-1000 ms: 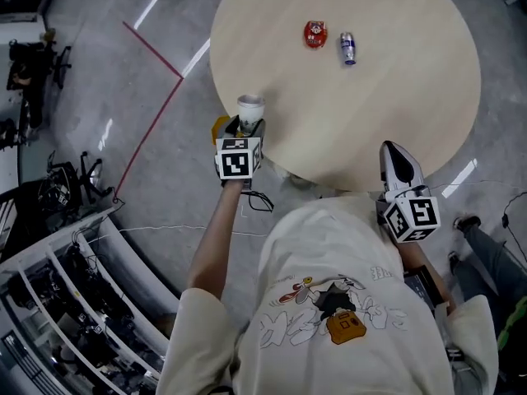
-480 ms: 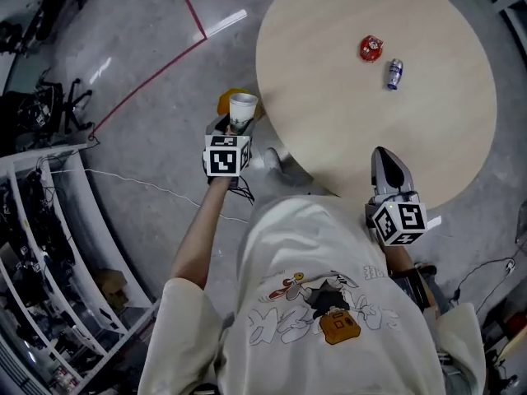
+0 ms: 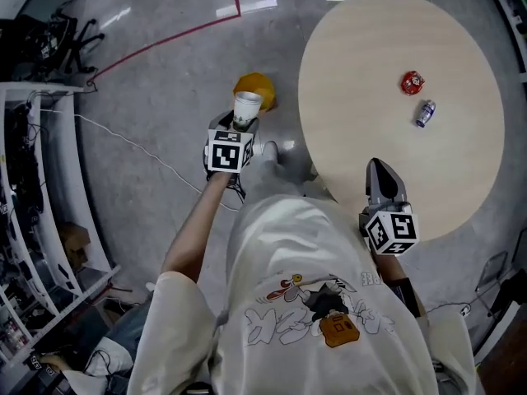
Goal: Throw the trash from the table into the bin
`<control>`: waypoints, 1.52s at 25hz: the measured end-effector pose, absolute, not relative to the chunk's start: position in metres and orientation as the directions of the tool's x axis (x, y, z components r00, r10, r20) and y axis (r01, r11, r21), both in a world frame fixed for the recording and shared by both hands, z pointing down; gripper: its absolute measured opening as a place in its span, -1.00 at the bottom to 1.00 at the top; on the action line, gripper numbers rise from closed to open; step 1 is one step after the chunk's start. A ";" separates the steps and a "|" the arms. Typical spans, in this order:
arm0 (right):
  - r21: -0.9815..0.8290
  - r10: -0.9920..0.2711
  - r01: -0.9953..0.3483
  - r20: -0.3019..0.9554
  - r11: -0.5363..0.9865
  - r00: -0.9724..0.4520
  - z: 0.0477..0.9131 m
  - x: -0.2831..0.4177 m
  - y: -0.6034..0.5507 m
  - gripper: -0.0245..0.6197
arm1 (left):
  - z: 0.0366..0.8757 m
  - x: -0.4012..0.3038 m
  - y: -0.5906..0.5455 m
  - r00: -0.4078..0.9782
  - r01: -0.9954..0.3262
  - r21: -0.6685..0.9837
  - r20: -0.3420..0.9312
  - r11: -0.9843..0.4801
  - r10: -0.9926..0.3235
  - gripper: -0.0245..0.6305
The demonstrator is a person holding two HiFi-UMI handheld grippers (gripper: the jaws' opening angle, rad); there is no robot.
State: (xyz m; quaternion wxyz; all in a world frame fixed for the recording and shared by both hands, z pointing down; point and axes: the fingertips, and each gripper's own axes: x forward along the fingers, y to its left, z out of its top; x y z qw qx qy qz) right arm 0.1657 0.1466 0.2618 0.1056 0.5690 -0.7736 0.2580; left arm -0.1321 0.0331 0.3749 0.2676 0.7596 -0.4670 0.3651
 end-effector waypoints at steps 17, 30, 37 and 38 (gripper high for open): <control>-0.287 -0.656 -0.914 0.636 0.288 -0.407 0.291 0.044 0.119 -0.90 | 0.491 -0.214 -0.037 0.310 -0.914 0.169 0.877 -0.369 -0.367 -0.13; -0.521 -0.471 -0.808 0.660 0.275 -0.585 0.348 -0.034 0.099 -0.90 | 0.696 -0.229 -0.086 0.255 -0.925 0.153 0.929 -0.349 -0.269 -0.14; -0.577 -0.448 -0.804 0.686 0.143 -0.573 0.408 -0.044 0.094 -0.90 | 0.799 -0.231 -0.081 0.225 -0.927 0.142 0.951 -0.347 -0.211 -0.13; -0.588 -0.442 -0.797 0.683 0.139 -0.581 0.414 -0.048 0.095 -0.90 | 0.812 -0.231 -0.081 0.221 -0.927 0.141 0.954 -0.347 -0.205 -0.13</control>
